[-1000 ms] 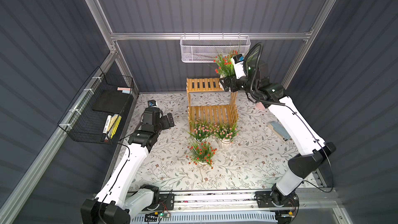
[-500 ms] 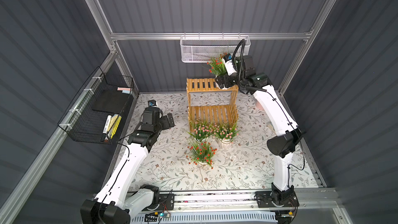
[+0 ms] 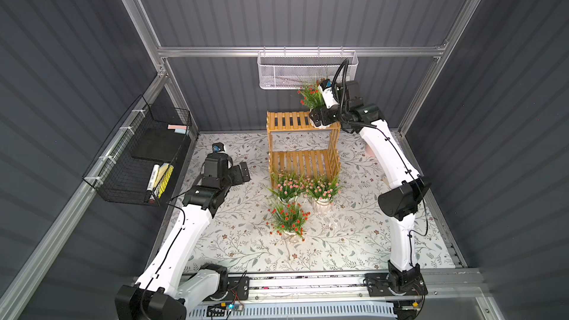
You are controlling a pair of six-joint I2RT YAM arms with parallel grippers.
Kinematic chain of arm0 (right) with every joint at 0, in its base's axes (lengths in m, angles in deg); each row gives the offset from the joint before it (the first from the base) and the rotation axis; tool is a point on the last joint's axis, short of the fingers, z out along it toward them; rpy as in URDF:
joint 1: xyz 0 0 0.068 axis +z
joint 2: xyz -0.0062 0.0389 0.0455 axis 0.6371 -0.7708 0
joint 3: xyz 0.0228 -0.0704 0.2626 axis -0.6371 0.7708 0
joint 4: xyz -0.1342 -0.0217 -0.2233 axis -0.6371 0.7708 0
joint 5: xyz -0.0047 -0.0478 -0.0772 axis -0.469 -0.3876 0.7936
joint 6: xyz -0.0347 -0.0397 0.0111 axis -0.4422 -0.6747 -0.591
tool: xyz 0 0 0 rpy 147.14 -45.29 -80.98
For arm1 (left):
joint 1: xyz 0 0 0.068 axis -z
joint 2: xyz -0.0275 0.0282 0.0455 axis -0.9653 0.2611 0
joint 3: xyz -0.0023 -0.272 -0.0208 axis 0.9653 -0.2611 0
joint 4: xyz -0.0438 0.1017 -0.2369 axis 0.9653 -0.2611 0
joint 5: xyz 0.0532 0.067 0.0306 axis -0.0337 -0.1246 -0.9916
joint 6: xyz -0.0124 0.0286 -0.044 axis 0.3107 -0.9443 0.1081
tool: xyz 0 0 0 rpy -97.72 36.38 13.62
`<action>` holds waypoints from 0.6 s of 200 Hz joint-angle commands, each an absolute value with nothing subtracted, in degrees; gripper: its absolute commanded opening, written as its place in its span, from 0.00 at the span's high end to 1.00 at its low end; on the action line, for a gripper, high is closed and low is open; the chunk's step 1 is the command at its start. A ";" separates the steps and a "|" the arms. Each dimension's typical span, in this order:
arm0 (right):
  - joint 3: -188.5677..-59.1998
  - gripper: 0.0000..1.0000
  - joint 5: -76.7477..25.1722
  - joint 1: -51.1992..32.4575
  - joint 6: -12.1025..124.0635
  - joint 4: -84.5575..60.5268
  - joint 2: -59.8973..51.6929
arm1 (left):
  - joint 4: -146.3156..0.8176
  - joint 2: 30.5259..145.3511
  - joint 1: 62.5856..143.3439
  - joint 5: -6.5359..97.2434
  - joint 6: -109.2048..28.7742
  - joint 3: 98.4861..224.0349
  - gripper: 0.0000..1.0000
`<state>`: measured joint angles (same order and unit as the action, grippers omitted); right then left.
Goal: Place the baby's breath potted plants on the rack by color
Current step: Place the baby's breath potted plant on the rack.
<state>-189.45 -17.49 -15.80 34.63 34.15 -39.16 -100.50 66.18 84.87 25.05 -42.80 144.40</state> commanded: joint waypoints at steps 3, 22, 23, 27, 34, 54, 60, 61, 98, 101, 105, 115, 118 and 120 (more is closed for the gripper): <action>-193.40 0.27 -18.58 -16.21 33.64 31.11 -40.40 | -100.83 66.41 85.15 25.42 -42.76 145.10 0.01; -195.09 0.27 -19.50 -16.38 34.01 31.63 -41.93 | -100.98 66.51 85.14 25.31 -42.76 145.36 0.01; -195.11 0.27 -19.54 -16.38 34.02 31.64 -42.00 | -100.95 66.53 85.14 25.31 -42.76 145.37 0.01; -195.20 0.27 -19.58 -16.41 34.01 31.61 -42.13 | -100.96 66.50 85.15 25.22 -42.76 145.32 0.01; -195.17 0.27 -19.74 -16.37 34.02 31.45 -42.39 | -101.00 66.54 85.15 25.15 -42.76 145.42 0.00; -195.20 0.24 -19.94 -16.42 33.85 31.55 -42.85 | -101.10 66.38 85.15 25.12 -42.76 145.52 0.01; -195.14 0.23 -19.96 -16.43 33.85 31.69 -42.81 | -101.07 66.38 85.15 24.95 -42.76 145.48 0.00; -195.09 0.22 -19.91 -16.44 33.89 31.76 -42.83 | -101.13 66.38 85.15 24.95 -42.76 145.47 0.00; -192.25 0.01 -20.06 -16.26 33.33 31.48 -41.16 | -101.24 66.46 85.15 24.95 -42.67 145.55 0.00; -191.91 0.01 -19.89 -16.24 33.25 31.32 -40.98 | -101.12 66.44 85.15 24.96 -42.69 145.55 0.01; -191.62 0.01 -19.53 -16.17 33.25 31.16 -40.82 | -101.15 66.55 85.15 24.96 -42.67 145.56 0.00; -190.72 0.01 -18.49 -16.11 33.32 30.55 -40.32 | -101.16 66.55 85.15 24.95 -42.67 145.55 0.00; -190.54 0.01 -18.19 -16.11 33.32 30.46 -40.24 | -101.17 66.59 85.15 24.95 -42.67 145.57 0.01; -190.45 0.01 -18.03 -16.11 33.32 30.43 -40.18 | -101.12 66.63 85.15 24.99 -42.67 145.55 0.01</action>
<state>-191.97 -18.96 -16.22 34.39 32.38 -42.08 -100.52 66.31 84.87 25.03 -42.80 144.40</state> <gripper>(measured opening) 0.987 0.994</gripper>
